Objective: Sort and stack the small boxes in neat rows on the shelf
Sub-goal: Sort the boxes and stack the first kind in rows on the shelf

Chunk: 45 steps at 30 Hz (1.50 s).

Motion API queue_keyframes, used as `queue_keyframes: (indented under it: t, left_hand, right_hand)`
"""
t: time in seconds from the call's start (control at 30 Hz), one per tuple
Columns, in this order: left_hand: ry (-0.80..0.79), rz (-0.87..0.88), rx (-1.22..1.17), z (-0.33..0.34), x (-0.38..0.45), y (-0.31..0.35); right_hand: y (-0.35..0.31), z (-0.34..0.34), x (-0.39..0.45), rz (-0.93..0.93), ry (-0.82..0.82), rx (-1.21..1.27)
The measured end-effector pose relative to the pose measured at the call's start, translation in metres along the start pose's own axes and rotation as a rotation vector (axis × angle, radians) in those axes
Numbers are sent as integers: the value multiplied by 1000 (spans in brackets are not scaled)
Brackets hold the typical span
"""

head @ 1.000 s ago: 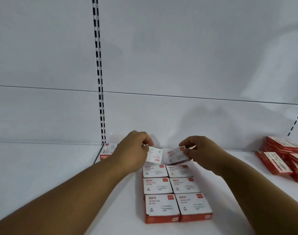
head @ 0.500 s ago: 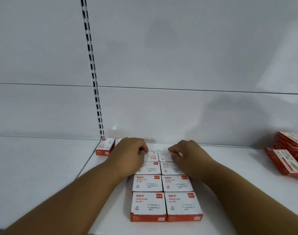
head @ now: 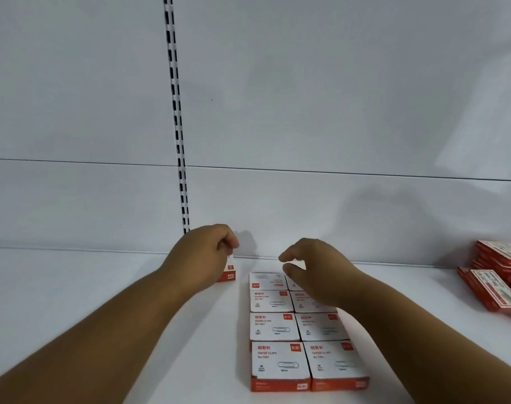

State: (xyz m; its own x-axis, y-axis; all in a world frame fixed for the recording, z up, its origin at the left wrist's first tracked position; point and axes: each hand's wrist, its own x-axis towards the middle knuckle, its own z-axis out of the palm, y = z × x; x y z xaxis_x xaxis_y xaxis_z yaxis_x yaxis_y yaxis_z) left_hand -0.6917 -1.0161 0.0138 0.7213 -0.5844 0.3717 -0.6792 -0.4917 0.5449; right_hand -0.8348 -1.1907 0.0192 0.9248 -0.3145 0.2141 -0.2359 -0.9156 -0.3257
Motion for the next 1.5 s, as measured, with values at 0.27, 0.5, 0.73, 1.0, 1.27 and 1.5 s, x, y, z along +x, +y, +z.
queue_keyframes:
  t: [0.27,0.5,0.73,1.0,1.27,1.5]
  left_hand:
    - [8,10,121,-13,1,-40]
    - [80,284,-4,4,-9,-44]
    - [0,335,-7,15,-11,-43]
    - [-5,299,16,17,-6,-52]
    - [50,326,97,25,-5,-52]
    - [50,208,170,17,-5,-56]
  right_hand:
    - [-41,10,23,-13,-62,7]
    - [-48,13,35,46,-360,-165]
    - [-45,20,42,68,-160,-52]
    - [-37,15,38,311,19,296]
    - [-32,6,31,331,-118,-102]
    - [-55,10,40,261,-88,-64]
